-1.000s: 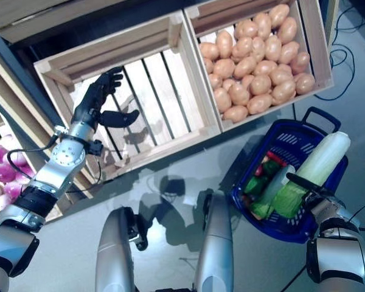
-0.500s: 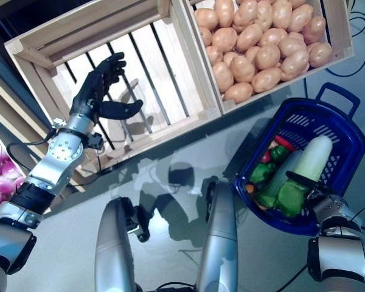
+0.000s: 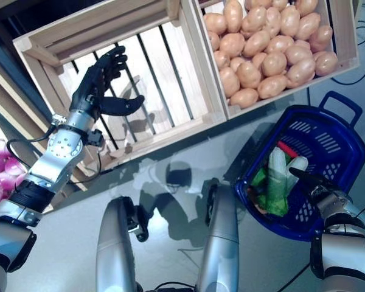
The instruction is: Put vegetables into the basket
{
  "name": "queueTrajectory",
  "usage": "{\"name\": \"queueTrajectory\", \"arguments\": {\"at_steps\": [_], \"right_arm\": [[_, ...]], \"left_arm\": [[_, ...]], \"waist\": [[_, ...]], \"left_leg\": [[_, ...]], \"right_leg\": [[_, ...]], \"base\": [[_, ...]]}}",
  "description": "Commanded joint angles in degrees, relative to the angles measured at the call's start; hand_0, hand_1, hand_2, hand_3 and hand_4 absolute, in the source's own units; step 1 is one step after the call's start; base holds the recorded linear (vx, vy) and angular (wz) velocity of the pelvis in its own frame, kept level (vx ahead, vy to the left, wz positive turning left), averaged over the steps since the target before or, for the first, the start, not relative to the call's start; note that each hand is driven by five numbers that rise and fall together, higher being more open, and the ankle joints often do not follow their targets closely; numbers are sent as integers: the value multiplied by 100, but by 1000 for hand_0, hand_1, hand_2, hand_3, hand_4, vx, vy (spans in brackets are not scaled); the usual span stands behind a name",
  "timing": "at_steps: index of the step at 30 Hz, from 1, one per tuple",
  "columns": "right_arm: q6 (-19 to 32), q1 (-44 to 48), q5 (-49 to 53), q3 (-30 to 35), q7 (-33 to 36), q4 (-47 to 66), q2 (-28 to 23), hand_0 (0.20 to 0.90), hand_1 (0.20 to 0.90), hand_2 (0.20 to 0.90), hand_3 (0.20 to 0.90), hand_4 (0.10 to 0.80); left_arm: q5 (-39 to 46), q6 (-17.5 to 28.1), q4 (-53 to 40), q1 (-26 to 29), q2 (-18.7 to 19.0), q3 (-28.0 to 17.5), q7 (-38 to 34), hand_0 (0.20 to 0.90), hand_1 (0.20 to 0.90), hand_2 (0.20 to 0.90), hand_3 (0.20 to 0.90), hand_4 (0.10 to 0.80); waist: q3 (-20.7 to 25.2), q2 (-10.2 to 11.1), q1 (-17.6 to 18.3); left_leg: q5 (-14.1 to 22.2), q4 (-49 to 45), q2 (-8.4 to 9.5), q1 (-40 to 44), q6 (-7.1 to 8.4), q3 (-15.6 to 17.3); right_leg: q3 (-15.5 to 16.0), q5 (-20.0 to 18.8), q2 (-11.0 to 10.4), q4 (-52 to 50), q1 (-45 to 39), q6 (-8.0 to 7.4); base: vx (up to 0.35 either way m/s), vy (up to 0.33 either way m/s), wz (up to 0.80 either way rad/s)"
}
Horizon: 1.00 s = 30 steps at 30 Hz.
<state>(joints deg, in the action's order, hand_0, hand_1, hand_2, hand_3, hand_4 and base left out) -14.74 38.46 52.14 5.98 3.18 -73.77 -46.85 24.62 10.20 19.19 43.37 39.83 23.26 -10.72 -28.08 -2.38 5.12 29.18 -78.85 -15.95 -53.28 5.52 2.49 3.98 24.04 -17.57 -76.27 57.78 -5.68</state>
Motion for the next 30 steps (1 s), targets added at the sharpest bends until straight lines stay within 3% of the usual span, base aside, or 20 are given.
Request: {"name": "queueTrajectory", "arguments": {"at_steps": [1,5,6,7,9,14,15,18,20,23,25,30], "right_arm": [[246,-321,-4,68,66,-220,-100,900,900,900,900,800],[532,-278,-61,33,104,-99,136,900,900,900,900,800],[683,-264,-62,13,147,-41,212,900,900,900,900,800],[717,-269,-54,8,152,-33,226,900,900,900,900,800],[1133,-307,-143,-46,350,221,440,900,900,900,900,800],[2134,-910,-138,32,1305,1473,1121,900,900,900,900,800],[2365,-1404,-336,61,1909,2239,1449,900,900,900,900,800],[2601,-1990,-767,75,2429,3182,1839,900,900,900,900,800],[2758,-2370,-1076,17,2758,3802,2128,900,900,900,900,800],[3037,-2884,-2154,-225,3282,4554,2587,900,900,900,900,800],[3144,-3003,-2810,-502,3459,4761,2751,900,900,900,900,800],[3320,-3120,-4269,-1173,3434,4939,2887,900,900,900,900,800]], "left_arm": [[133,565,-225,296,186,-319,12,900,900,900,900,800],[139,606,-63,171,13,-252,3,900,900,900,900,800],[148,602,-20,154,-32,-231,27,900,900,900,900,800],[149,603,-12,146,-40,-224,33,900,900,900,900,800],[141,674,53,56,-119,-200,22,900,900,900,900,800],[80,796,87,-405,-303,-295,-50,900,900,900,900,800],[89,861,5,-791,-416,-406,65,900,900,900,900,800],[-76,1023,-77,-1447,-734,-569,128,900,900,900,900,800],[-8,1206,-53,-1957,-959,-711,370,900,900,900,900,800],[57,1575,67,-2795,-1440,-875,809,900,900,900,900,800],[-10,1731,265,-3074,-1596,-876,846,900,900,900,900,800],[-91,2053,595,-3484,-1847,-781,1151,900,900,900,900,800]], "waist": [[785,218,-28],[921,251,-49],[957,273,-54],[966,271,-60],[1062,308,-80],[1283,396,-51],[1416,416,-50],[1603,416,-64],[1756,402,-75],[2139,360,-72],[2327,347,-72],[2560,334,-122]], "left_leg": [[-47,437,163,348,-113,301],[-363,1338,126,935,-123,436],[-604,1659,111,1062,-184,519],[-457,1637,117,1151,-141,493],[-858,2218,119,1435,-187,604],[-1247,3224,95,2185,-224,790],[-1410,3628,112,2516,-238,837],[-1628,4226,161,3030,-209,944],[-1866,4783,232,3468,-174,1056],[-2395,6020,497,4292,-141,1233],[-2662,6765,625,4723,-115,1278],[-2967,7704,907,5229,-113,1168]], "right_leg": [[206,-247,43,634,-795,112],[209,-549,63,1451,-1347,84],[254,-784,44,1754,-1465,131],[226,-656,50,1712,-1539,75],[301,-961,57,2227,-1839,117],[425,-1188,188,3075,-2661,91],[478,-1284,275,3503,-3064,93],[530,-1417,397,4155,-3638,79],[557,-1549,519,4686,-4044,59],[533,-1921,818,5914,-4782,1],[533,-2136,949,6569,-5166,-68],[521,-2499,1044,7394,-5639,-157]], "base": [[80,34,0],[63,45,-2],[62,40,0],[-13,38,-3],[40,50,-9],[119,48,-3],[217,38,2],[254,51,-4],[276,78,-1],[315,95,-5],[235,88,2],[160,66,-5]]}}
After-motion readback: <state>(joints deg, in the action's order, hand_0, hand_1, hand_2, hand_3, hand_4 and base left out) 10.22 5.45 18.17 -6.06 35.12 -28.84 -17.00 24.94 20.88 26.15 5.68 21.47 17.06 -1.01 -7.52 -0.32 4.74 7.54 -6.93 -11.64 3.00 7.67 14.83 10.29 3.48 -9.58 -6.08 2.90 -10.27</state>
